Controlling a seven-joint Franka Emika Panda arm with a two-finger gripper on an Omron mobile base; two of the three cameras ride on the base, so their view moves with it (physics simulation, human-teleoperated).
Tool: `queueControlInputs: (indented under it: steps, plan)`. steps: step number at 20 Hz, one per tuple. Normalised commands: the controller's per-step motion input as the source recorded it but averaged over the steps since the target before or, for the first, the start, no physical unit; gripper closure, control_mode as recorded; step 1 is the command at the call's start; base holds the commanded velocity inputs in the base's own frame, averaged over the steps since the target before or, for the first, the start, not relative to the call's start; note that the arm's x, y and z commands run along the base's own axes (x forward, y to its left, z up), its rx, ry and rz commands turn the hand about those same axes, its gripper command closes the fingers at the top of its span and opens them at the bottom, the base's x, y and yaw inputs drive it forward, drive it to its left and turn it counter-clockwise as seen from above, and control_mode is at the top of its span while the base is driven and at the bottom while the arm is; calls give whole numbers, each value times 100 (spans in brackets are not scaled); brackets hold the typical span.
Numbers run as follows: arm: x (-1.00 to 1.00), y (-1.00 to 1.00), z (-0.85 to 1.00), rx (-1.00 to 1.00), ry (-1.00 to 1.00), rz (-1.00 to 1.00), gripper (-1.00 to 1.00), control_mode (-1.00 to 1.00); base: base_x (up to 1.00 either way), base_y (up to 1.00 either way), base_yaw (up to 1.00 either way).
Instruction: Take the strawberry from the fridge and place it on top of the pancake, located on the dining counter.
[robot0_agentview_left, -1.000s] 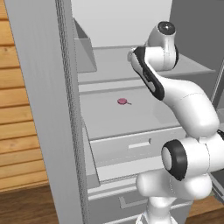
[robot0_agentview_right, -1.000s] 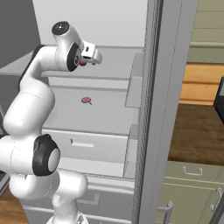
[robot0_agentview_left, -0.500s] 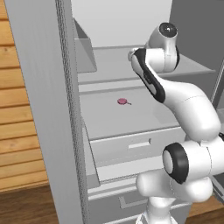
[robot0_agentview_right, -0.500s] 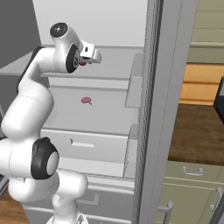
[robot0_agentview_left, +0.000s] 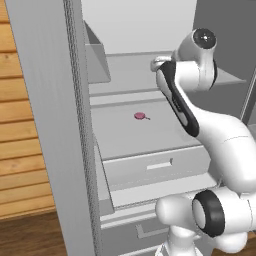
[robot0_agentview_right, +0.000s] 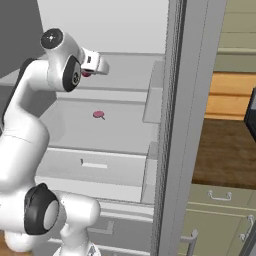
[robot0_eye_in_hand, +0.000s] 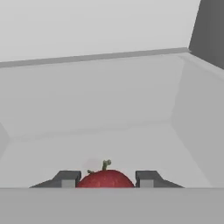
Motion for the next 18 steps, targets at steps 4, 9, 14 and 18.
queueControlInputs:
  steps: [4,9,14,18]
  plan:
    - [-100,2,-7,6,-4,0,100,-100,0,0,0]
    - [-100,6,-17,7,0,-1,100,-100,0,0,0]
    - [-98,5,-46,-5,35,-3,100,-100,0,0,0]
    - [-52,6,-86,-9,16,1,100,-100,0,0,0]
